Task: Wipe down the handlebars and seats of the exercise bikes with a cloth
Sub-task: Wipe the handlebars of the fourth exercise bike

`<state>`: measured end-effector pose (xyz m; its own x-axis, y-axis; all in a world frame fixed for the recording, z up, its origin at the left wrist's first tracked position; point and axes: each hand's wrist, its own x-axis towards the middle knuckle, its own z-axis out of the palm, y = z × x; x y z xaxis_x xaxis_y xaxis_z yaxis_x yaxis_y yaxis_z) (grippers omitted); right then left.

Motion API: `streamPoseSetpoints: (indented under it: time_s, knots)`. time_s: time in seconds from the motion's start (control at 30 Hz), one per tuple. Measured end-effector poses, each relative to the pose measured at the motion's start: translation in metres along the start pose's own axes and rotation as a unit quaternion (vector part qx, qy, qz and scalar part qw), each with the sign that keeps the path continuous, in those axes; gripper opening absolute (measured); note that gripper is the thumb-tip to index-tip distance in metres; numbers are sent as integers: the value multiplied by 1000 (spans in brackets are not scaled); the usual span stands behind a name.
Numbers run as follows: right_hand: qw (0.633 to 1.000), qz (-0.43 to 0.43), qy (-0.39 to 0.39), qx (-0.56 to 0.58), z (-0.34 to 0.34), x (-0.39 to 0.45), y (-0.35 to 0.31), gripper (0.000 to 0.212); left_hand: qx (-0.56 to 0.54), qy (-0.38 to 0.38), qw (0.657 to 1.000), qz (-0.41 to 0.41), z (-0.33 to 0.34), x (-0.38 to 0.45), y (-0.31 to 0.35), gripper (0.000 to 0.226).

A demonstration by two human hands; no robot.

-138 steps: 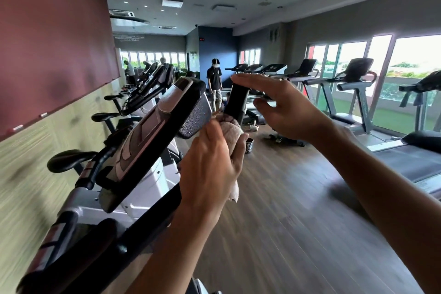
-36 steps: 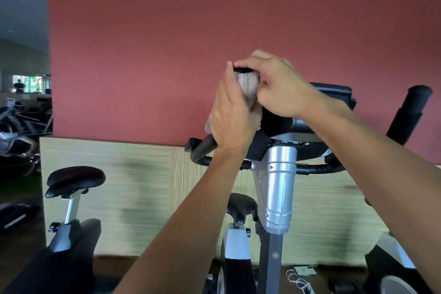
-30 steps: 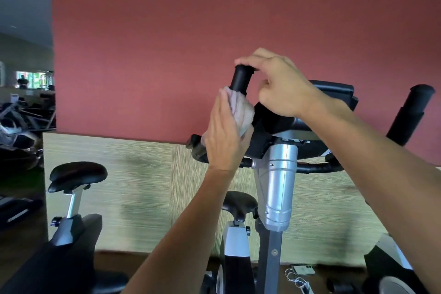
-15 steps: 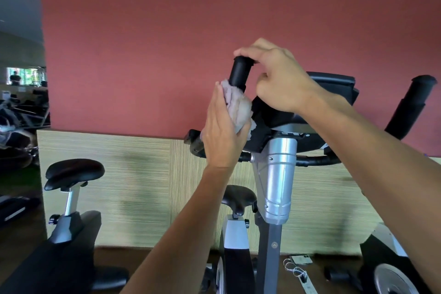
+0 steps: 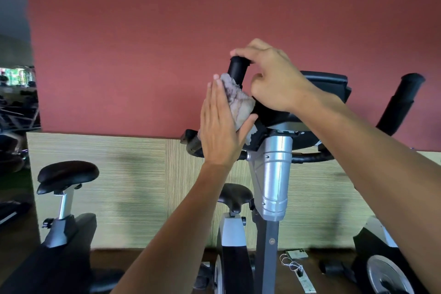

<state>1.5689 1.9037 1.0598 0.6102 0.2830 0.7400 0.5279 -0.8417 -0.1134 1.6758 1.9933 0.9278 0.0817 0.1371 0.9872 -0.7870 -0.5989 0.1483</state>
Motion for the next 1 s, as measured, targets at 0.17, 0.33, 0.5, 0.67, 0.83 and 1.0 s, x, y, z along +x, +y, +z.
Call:
streamPoseSetpoints:
  time_s: [0.17, 0.33, 0.5, 0.67, 0.83, 1.0]
  knots:
    - [1000, -6, -5, -18, -4, 2, 0, 64, 1, -8, 1000, 11, -4, 15, 4, 95]
    - [1000, -9, 13, -10, 0, 2, 1, 68, 13, 28, 999, 37, 3, 22, 3, 76]
    - [999, -18, 2, -32, 0, -4, -4, 66, 26, 18, 998, 56, 8, 0, -12, 76]
    - [997, -27, -10, -67, -1, -3, -1, 72, 19, 21, 998, 55, 4, 23, 2, 74]
    - [998, -36, -5, -56, 2, -3, 0, 75, 31, 37, 997, 68, 7, 7, -13, 77]
    - [970, -93, -17, -225, 2, -7, 1, 72, 8, 6, 998, 66, 10, -22, -40, 74]
